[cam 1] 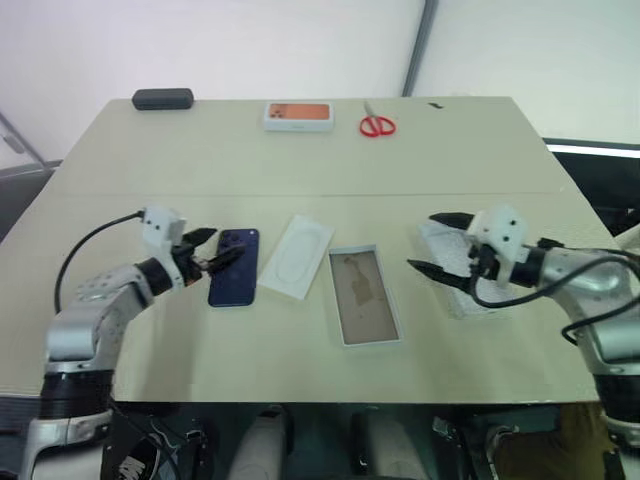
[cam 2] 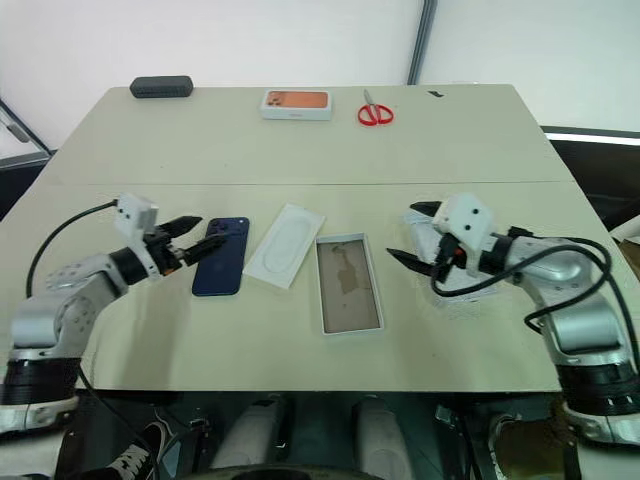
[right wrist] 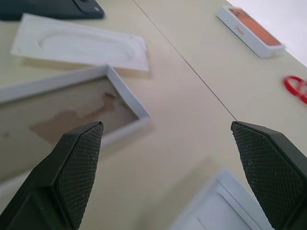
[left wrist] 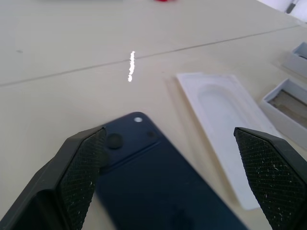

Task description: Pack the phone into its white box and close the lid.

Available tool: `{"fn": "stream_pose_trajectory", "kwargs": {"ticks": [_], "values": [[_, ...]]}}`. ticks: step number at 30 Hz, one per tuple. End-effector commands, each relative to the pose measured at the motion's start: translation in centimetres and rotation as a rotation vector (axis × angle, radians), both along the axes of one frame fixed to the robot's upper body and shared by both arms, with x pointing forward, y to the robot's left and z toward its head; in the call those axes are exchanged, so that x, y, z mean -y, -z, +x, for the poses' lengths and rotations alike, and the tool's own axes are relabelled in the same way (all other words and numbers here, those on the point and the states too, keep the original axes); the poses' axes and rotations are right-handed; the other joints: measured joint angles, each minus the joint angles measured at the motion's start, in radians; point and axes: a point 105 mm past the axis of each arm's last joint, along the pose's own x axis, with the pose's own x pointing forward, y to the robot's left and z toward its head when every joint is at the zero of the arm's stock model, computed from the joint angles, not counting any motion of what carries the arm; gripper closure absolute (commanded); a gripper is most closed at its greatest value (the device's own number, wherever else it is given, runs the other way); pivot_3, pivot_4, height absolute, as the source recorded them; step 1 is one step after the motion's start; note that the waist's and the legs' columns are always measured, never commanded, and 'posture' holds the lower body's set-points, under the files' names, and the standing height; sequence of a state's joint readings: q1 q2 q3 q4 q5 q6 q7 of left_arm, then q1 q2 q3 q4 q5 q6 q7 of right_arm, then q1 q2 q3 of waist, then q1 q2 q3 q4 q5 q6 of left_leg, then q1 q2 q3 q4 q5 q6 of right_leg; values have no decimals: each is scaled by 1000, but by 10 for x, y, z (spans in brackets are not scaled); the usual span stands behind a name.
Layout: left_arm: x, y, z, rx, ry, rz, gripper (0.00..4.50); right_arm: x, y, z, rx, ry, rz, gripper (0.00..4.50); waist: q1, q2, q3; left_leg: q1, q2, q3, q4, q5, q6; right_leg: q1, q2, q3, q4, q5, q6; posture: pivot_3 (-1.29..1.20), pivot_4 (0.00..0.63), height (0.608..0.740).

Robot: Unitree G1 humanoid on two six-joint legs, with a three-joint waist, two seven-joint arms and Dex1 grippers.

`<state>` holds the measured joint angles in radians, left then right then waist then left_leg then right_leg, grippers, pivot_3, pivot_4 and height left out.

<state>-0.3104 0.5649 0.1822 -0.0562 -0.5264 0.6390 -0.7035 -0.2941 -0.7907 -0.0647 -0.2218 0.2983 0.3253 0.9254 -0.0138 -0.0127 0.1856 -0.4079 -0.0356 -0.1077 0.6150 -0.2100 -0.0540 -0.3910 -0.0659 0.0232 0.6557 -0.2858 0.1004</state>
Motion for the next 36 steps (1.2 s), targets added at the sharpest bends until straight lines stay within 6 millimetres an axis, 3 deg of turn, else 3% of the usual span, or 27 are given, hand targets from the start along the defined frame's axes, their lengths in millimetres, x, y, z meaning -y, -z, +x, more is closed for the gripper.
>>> {"fn": "stream_pose_trajectory", "kwargs": {"ticks": [1, 5, 16, 28, 36], "values": [[17, -1, 1, -21, 16, 1, 0, -11, -6, 1, 23, -27, 14, 43, 0, 0, 0, 0, 0, 0, 0, 0, 0, 0, 0, 0, 0, 0, 0, 0, 150, 740], [38, -7, 4, -97, 43, -144, 0, -17, -3, 2, 27, -42, 19, 43, 2, 0, 0, 0, 0, -1, 1, 0, 0, 0, 0, 0, 0, 0, 0, 0, 150, 740], [65, 8, 12, -354, 66, -327, 0, -27, -1, -1, 15, -69, 47, 43, -1, 0, 0, 0, -1, 0, 1, 0, 0, 0, 1, 0, 1, 0, 0, 0, 150, 740], [65, 21, 25, -430, -1, -259, 0, -22, 0, -1, 24, -41, 50, 43, 0, 0, 0, 0, -1, 0, 1, 0, 0, 0, 1, 0, 1, 0, 0, 0, 150, 740], [77, 26, 37, -510, -6, -154, 0, -24, -1, 0, 34, -35, 58, 43, 0, 0, 0, 1, -2, 2, 1, 0, -1, 1, 1, 0, 1, 0, 0, 0, 150, 740]]}}
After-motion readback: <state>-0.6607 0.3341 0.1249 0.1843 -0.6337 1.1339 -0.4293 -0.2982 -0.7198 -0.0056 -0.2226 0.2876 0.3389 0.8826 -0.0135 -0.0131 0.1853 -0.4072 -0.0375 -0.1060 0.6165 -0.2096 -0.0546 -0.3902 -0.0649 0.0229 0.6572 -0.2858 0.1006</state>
